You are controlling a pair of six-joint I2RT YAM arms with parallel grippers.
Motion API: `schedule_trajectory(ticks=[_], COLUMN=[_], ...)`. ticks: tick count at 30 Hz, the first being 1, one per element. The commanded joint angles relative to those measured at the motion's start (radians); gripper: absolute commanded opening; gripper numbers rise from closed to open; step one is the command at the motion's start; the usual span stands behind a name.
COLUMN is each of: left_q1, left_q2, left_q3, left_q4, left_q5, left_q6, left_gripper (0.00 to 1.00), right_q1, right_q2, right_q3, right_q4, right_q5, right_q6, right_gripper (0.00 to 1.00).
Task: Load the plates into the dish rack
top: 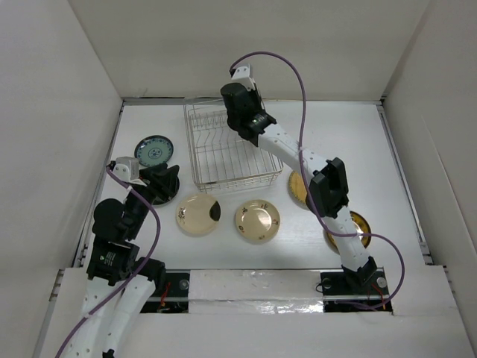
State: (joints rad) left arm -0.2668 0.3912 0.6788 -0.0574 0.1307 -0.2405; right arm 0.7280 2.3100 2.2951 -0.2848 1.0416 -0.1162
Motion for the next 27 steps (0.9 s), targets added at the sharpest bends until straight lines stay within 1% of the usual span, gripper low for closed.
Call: schedule_trajectory(ticks=[1, 3, 6, 10, 12, 15, 16, 18, 19, 21, 22, 23, 24, 27], left_q1=[0.003, 0.003, 0.003, 0.003, 0.003, 0.003, 0.003, 0.003, 0.003, 0.003, 0.003, 0.003, 0.003, 0.003], left_q2=[-0.014, -0.014, -0.017, -0.014, -0.014, -0.008, -0.012, -0.014, -0.009, -0.005, -0.005, -0.006, -0.008, -0.003], left_q3=[-0.007, -0.007, -0.008, -0.010, -0.009, -0.008, -0.008, -0.012, -0.010, -0.010, -0.010, -0.012, -0.012, -0.009], left_q4=[0.047, 0.045, 0.048, 0.045, 0.048, 0.045, 0.045, 0.048, 0.048, 0.045, 0.045, 0.047, 0.048, 0.042], left_q5=[0.012, 0.017, 0.014, 0.014, 0.010, 0.012, 0.012, 0.010, 0.010, 0.020, 0.021, 0.024, 0.024, 0.023], left_q6=[0.007, 0.007, 0.007, 0.006, 0.007, 0.007, 0.006, 0.006, 0.006, 0.006, 0.004, 0.004, 0.004, 0.001], left_gripper=[0.36, 0.36, 0.36, 0.36, 0.36, 0.36, 0.36, 0.36, 0.36, 0.36, 0.37, 0.37, 0.37, 0.37], right_q1=[0.010, 0.019, 0.019, 0.019, 0.019, 0.019, 0.028, 0.028, 0.028, 0.028, 0.028, 0.028, 0.019, 0.001], right_q2=[0.003, 0.011, 0.035, 0.064, 0.062, 0.026, 0.014, -0.036, -0.062, -0.156, -0.188, -0.220, -0.301, -0.455], right_q3=[0.041, 0.006, 0.006, 0.000, -0.002, -0.036, -0.043, -0.069, -0.094, -0.182, -0.207, -0.233, -0.265, -0.489], right_q4=[0.027, 0.029, -0.030, -0.045, -0.062, -0.037, -0.037, -0.031, -0.022, 0.030, 0.036, 0.041, 0.045, 0.125], right_q5=[0.058, 0.022, -0.014, -0.045, -0.063, -0.078, -0.078, -0.110, -0.121, -0.153, -0.164, -0.187, -0.199, -0.267], right_q6=[-0.001, 0.033, 0.105, 0.156, 0.184, 0.197, 0.202, 0.230, 0.237, 0.247, 0.254, 0.279, 0.289, 0.320], right_gripper=[0.00, 0.00, 0.00, 0.00, 0.00, 0.00, 0.07, 0.17, 0.28, 0.45, 0.56, 0.60, 0.62, 0.63])
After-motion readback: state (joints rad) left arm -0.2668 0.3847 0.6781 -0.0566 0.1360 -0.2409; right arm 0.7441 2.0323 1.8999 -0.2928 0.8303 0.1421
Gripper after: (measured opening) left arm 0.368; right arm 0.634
